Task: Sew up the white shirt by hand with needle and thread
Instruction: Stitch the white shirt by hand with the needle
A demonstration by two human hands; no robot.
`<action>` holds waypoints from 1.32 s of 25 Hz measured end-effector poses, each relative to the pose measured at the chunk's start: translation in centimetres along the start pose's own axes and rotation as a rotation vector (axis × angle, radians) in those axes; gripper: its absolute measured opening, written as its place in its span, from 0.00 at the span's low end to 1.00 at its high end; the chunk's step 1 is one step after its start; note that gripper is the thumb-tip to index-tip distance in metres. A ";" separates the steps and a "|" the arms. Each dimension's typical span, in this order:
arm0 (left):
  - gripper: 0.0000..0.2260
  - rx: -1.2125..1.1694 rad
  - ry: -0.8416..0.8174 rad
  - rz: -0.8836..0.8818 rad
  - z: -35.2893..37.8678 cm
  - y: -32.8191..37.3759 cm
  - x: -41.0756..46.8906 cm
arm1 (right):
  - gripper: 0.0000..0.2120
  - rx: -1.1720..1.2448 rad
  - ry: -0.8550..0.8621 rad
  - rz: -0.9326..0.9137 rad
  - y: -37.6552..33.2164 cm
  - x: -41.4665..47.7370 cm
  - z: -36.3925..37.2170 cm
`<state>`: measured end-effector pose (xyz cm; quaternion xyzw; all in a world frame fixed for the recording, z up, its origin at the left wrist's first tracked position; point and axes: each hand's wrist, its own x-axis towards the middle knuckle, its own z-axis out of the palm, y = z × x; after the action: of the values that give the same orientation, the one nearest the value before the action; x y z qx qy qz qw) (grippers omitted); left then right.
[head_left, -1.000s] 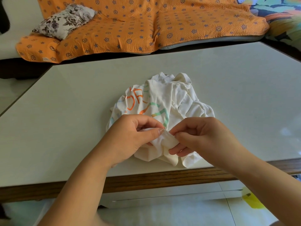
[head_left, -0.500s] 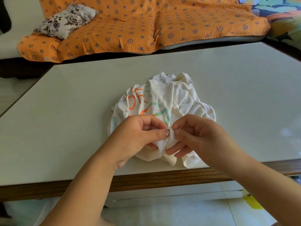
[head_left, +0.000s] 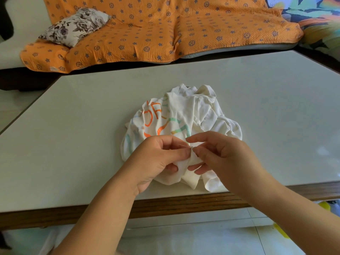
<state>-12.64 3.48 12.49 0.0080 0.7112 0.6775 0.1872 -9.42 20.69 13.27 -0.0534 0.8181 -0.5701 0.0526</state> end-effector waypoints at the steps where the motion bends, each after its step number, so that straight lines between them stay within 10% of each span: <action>1: 0.02 0.011 0.013 -0.002 0.1 -0.1 0.1 | 0.13 -0.037 -0.010 -0.011 -0.1 -0.1 0.2; 22: 0.08 0.047 0.025 0.034 -0.5 0.1 -0.4 | 0.04 0.086 -0.027 0.001 -0.6 0.7 1.1; 28: 0.08 0.048 0.030 -0.018 -0.6 0.3 -0.5 | 0.05 0.070 0.254 -0.043 -0.8 2.0 -0.3; 33: 0.04 0.094 0.004 -0.035 -0.6 0.2 -0.5 | 0.06 0.844 0.145 0.166 -1.0 3.7 -2.8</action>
<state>-12.38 2.79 12.79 0.0030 0.7427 0.6400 0.1970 -13.50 22.40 15.10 0.0789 0.5164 -0.8507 0.0578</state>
